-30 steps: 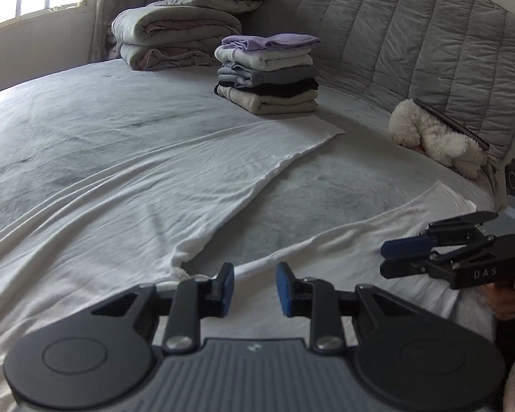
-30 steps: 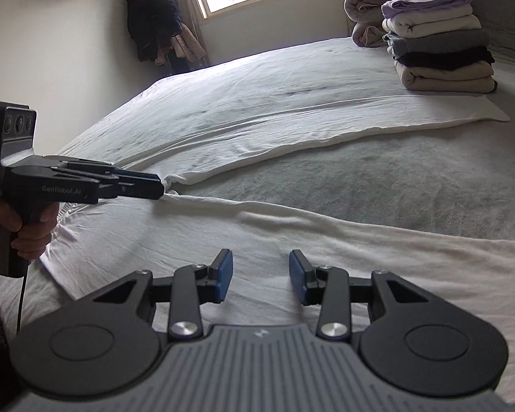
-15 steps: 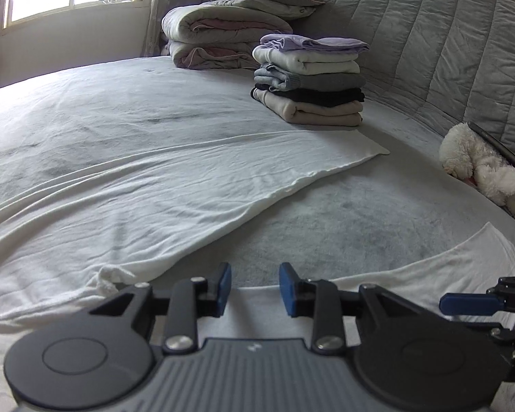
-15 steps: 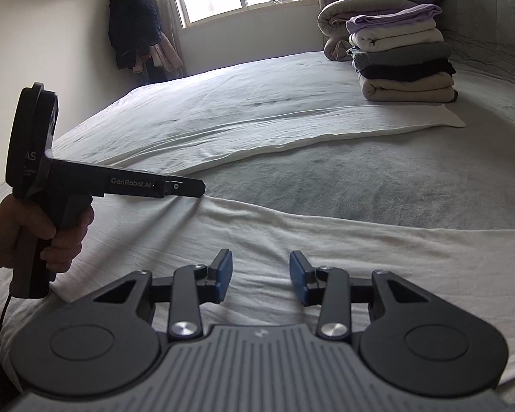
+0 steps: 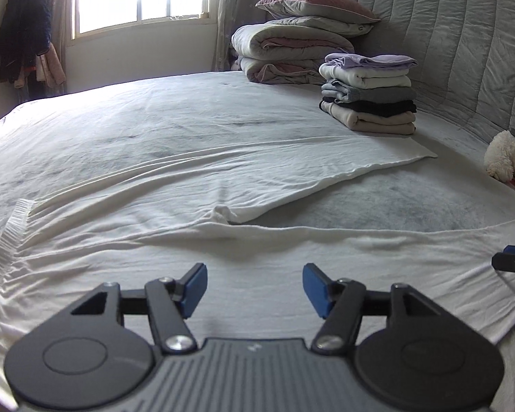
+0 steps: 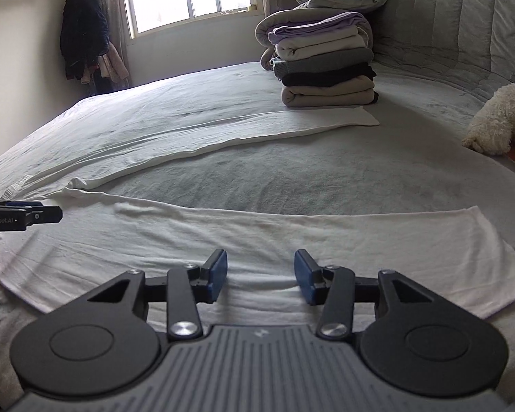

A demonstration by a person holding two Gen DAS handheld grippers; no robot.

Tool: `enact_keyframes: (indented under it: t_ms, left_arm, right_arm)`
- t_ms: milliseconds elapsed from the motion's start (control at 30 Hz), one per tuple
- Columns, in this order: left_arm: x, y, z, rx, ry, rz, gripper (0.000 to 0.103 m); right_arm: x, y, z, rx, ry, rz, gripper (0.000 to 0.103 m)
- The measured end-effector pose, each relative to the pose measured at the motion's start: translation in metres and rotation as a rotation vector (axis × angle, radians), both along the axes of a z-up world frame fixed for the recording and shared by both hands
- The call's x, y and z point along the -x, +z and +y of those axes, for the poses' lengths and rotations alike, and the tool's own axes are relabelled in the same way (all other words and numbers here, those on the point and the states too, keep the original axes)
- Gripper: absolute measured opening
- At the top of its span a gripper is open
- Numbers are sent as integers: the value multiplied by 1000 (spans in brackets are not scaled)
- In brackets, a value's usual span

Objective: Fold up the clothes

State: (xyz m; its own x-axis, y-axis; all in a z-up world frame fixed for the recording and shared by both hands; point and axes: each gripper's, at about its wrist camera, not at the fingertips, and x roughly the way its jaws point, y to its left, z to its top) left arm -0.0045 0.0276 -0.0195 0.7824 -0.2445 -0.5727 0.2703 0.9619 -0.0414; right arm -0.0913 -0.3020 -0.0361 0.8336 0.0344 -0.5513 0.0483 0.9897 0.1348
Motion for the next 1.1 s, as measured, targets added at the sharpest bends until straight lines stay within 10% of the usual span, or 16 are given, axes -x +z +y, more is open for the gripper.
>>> enact_keyframes:
  t_ms: [600,1100]
  left_arm:
    - [24,-11,123,94,499,-18,76]
    - [-6,33,91,62,397,39,80]
  right_arm:
    - [-17,-3,-8,101,-238,10,60]
    - [-40,14,27,23,-132,60,61]
